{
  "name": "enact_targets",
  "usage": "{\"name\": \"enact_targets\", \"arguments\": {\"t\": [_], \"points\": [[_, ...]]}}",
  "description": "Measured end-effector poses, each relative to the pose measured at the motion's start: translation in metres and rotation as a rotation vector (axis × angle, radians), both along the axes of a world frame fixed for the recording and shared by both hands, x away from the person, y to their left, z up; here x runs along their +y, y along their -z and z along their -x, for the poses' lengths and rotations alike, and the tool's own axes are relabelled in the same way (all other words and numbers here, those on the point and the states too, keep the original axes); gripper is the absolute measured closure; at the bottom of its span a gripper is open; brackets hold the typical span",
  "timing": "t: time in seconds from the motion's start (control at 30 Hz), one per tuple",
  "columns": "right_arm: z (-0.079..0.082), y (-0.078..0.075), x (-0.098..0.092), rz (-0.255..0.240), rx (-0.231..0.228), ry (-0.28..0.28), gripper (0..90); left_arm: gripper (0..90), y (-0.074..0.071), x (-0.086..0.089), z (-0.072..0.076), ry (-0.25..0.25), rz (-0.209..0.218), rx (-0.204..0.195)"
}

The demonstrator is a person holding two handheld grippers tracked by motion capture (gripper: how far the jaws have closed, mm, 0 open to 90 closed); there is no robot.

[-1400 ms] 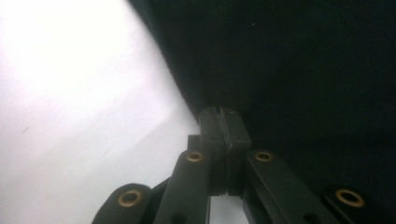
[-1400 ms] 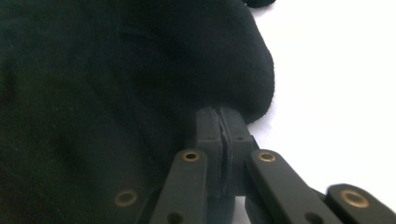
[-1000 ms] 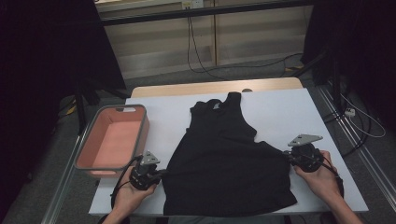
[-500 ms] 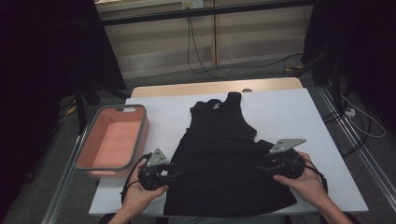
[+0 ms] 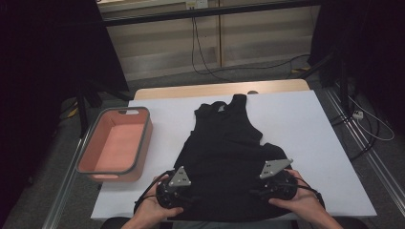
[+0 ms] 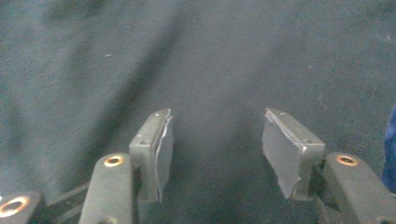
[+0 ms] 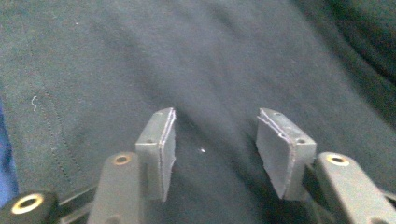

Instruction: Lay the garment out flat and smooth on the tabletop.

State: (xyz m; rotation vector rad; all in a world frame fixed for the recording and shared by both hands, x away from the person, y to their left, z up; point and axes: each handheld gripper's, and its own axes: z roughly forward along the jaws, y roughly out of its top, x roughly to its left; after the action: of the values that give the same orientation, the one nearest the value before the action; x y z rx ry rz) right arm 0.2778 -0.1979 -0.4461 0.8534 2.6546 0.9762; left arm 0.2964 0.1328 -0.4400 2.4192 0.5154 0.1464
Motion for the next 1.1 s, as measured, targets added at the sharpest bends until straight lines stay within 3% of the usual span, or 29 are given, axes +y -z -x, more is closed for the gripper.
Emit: {"name": "enact_targets", "arguments": {"t": [0.07, 0.13, 0.17, 0.2, 0.23, 0.27, 0.3, 0.33, 0.43, 0.47, 0.57, 0.7, 1.03, 1.1], "points": [[0.001, 0.0, 0.001, -0.004, 0.004, 0.004, 53.5, 43.2, 0.002, -0.003, 0.001, -0.025, 0.006, 0.005], [0.0, 0.0, 0.0, -0.004, 0.0, 0.0, 61.7, 47.2, 0.002, -0.004, 0.002, -0.015, 0.002, 0.005], [0.0, 0.0, 0.0, -0.004, 0.004, -0.007, 67.4, 53.5, 0.001, -0.005, 0.003, -0.011, 0.018, 0.018], [0.001, -0.001, 0.001, -0.005, 0.01, -0.009, 72.0, 65.3, 0.0, -0.005, 0.003, 0.022, 0.0, 0.015], [0.001, -0.001, 0.002, 0.001, 0.007, -0.016, 75.6, 77.1, 0.001, -0.007, 0.005, 0.019, 0.021, 0.03], [0.001, -0.001, 0.003, 0.003, 0.011, -0.026, 79.0, 86.3, 0.0, -0.008, 0.006, 0.029, 0.015, 0.042], [0.002, -0.001, 0.004, 0.005, 0.012, -0.024, 80.9, 89.1, 0.0, -0.008, 0.006, 0.028, 0.011, 0.038], [0.002, -0.002, 0.004, 0.006, 0.008, -0.023, 84.7, 89.5, -0.002, -0.007, 0.003, 0.056, -0.02, 0.039], [0.0, -0.001, 0.002, -0.013, 0.032, -0.001, 88.8, 90.0, -0.001, -0.006, 0.002, 0.032, 0.017, 0.076], [-0.001, -0.001, 0.001, -0.015, 0.033, 0.0, 89.1, 90.0, -0.002, -0.005, 0.002, 0.043, -0.003, 0.071], [0.004, -0.003, 0.003, 0.006, 0.021, -0.001, 89.6, 90.0, -0.003, -0.002, 0.009, 0.027, 0.009, 0.089], [0.009, -0.004, 0.001, -0.002, 0.05, -0.007, 89.6, 90.0, -0.003, 0.003, 0.016, 0.03, 0.021, 0.112], [0.045, -0.009, 0.006, 0.015, 0.053, -0.048, 89.7, 90.0, -0.008, 0.012, 0.043, 0.075, 0.011, 0.143], [0.053, -0.009, 0.008, 0.013, 0.061, -0.072, 89.7, 90.0, -0.008, 0.012, 0.048, 0.079, 0.033, 0.158]]}}
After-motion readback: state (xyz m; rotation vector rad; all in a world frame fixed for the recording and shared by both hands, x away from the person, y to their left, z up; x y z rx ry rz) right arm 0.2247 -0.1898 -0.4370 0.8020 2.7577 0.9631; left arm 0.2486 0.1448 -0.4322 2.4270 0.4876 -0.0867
